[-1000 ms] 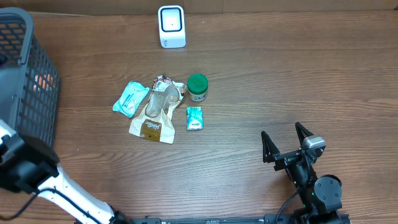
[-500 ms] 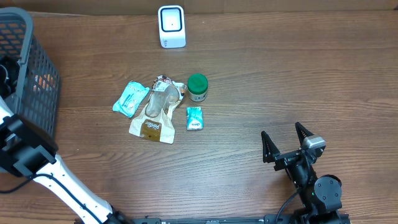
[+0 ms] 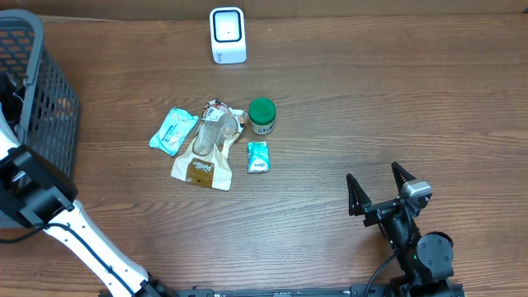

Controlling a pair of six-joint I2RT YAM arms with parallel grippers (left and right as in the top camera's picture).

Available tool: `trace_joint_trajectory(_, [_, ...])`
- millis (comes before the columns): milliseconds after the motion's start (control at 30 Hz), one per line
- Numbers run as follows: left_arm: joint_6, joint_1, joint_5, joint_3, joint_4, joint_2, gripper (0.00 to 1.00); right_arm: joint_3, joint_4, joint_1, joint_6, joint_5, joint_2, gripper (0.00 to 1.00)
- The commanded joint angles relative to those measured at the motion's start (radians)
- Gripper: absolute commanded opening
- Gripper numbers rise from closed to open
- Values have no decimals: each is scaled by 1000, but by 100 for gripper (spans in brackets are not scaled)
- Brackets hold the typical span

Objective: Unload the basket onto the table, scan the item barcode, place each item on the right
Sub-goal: 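Reach the left gripper into the basket and grasp the orange Kleenex pack, then carry the Kleenex pack with the left gripper and drop it beside the tissue pack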

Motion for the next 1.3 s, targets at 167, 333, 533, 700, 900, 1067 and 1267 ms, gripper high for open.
trace_joint_trajectory(167, [27, -31, 15, -3, 21, 76, 65, -10, 3, -5, -1, 1, -7, 100])
trace_joint_trajectory(333, [27, -33, 11, -3, 16, 79, 27, -10, 3, -5, -1, 1, -7, 100])
trace_joint_trajectory(533, [-42, -33, 11, -1, -40, 67, 4, -10, 3, -5, -1, 1, -7, 100])
trace_joint_trajectory(700, [-119, -32, 12, 0, -64, -5, 4, -10, 3, -5, -1, 2, -7, 100])
trace_joint_trajectory(900, [-223, -33, 11, 0, -61, -199, 4, -10, 3, -5, -1, 2, -7, 100])
trace_joint_trajectory(1067, [-288, -36, 12, 0, -94, -387, 4, -10, 3, -5, -1, 2, -7, 100])
trace_joint_trajectory(1267, [-300, -60, 7, 0, -141, -592, 4, -10, 3, -5, -1, 2, -7, 100])
